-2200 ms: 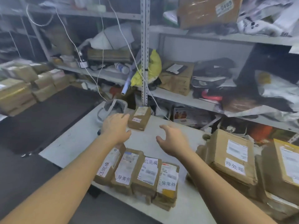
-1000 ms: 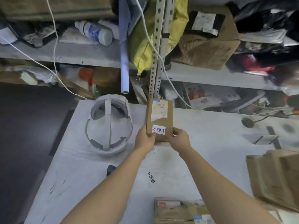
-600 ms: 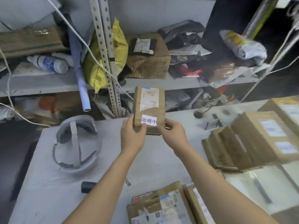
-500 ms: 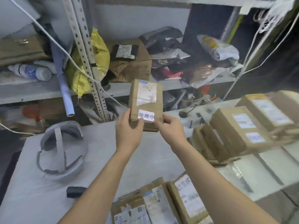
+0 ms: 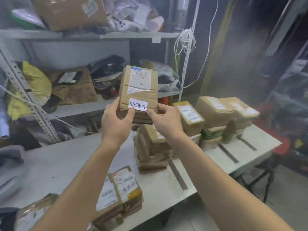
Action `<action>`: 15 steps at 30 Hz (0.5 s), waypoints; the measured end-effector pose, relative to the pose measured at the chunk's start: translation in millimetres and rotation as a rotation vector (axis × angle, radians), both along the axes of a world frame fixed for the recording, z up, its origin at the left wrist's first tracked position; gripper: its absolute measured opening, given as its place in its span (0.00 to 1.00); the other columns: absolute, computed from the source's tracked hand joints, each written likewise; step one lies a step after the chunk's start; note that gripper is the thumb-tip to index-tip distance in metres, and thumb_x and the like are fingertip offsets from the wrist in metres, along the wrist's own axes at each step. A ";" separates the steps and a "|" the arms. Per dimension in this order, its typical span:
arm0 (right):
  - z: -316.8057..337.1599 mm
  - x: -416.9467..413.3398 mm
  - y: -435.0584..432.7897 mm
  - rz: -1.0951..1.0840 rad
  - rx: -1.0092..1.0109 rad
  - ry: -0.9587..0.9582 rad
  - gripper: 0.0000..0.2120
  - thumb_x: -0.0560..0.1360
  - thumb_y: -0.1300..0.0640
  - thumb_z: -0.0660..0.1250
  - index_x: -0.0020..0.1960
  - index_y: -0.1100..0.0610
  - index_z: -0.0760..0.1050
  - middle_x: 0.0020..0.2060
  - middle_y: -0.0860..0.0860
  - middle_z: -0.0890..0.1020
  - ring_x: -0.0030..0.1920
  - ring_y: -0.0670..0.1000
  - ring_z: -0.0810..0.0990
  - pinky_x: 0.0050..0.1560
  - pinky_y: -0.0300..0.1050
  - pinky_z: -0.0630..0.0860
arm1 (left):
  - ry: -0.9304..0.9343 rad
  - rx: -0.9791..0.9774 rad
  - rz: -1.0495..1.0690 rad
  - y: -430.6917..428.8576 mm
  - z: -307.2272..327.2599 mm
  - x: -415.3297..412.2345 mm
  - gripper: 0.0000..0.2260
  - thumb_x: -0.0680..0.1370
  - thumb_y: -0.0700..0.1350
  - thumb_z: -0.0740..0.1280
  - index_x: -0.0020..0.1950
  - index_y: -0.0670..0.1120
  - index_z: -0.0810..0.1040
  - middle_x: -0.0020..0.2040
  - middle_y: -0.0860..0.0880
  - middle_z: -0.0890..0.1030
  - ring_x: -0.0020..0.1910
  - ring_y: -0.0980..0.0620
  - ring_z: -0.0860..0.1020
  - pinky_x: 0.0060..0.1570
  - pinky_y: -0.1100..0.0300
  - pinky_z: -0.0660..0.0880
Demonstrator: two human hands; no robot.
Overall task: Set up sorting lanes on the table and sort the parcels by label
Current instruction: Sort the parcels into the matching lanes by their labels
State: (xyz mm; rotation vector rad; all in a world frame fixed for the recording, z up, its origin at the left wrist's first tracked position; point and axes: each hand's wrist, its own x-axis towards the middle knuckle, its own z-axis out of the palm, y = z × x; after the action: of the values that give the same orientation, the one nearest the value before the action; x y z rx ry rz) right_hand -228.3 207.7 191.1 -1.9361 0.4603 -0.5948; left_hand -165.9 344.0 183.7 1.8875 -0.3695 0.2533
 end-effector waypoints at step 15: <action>-17.2 -1.9 -202.8 0.001 -0.001 0.146 0.14 0.76 0.50 0.70 0.61 0.48 0.81 0.49 0.41 0.85 0.51 0.43 0.82 0.49 0.39 0.77 | 0.208 -0.063 -0.026 -197.2 -41.4 3.0 0.21 0.74 0.57 0.70 0.66 0.57 0.76 0.59 0.58 0.80 0.58 0.56 0.77 0.61 0.50 0.76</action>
State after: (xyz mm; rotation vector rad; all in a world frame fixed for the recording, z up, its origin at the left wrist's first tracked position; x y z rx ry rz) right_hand -230.2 4.8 173.9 -1.9890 0.5513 -0.4546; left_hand -162.9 146.8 142.3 1.8255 -0.2419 0.0500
